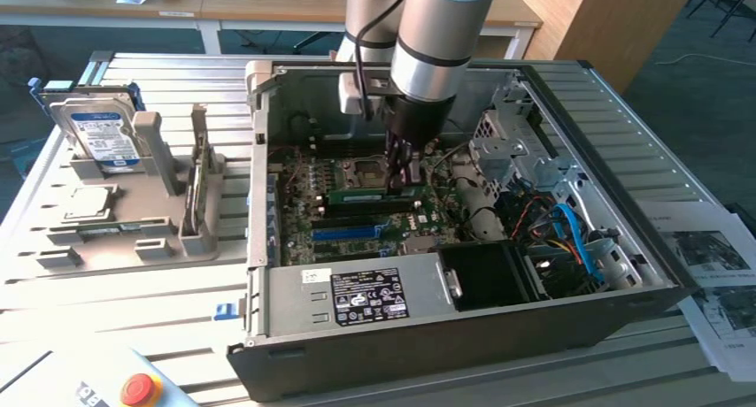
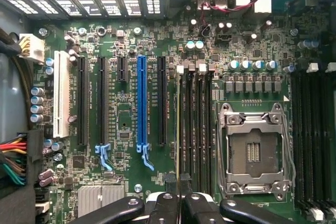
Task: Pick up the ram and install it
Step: 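Insert the ram into the slot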
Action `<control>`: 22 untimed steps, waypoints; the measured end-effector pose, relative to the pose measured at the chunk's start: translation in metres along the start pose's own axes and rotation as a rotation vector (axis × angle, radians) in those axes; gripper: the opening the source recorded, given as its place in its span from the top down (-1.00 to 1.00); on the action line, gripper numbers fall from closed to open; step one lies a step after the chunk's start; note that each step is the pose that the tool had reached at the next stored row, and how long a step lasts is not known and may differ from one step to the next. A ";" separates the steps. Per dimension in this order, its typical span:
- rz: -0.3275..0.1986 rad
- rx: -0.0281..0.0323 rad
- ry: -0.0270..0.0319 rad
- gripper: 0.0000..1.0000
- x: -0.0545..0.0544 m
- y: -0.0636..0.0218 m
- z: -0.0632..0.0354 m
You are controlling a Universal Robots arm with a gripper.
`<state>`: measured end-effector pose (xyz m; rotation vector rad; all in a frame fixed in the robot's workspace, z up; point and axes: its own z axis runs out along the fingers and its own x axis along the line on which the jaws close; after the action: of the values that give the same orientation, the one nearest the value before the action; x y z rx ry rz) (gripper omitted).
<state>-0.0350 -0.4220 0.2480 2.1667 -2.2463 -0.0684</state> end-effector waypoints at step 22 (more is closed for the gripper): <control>0.000 -0.0001 0.0002 0.76 0.000 0.0000 0.0079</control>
<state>-0.0354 -0.4218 0.2401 2.1665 -2.2461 -0.0683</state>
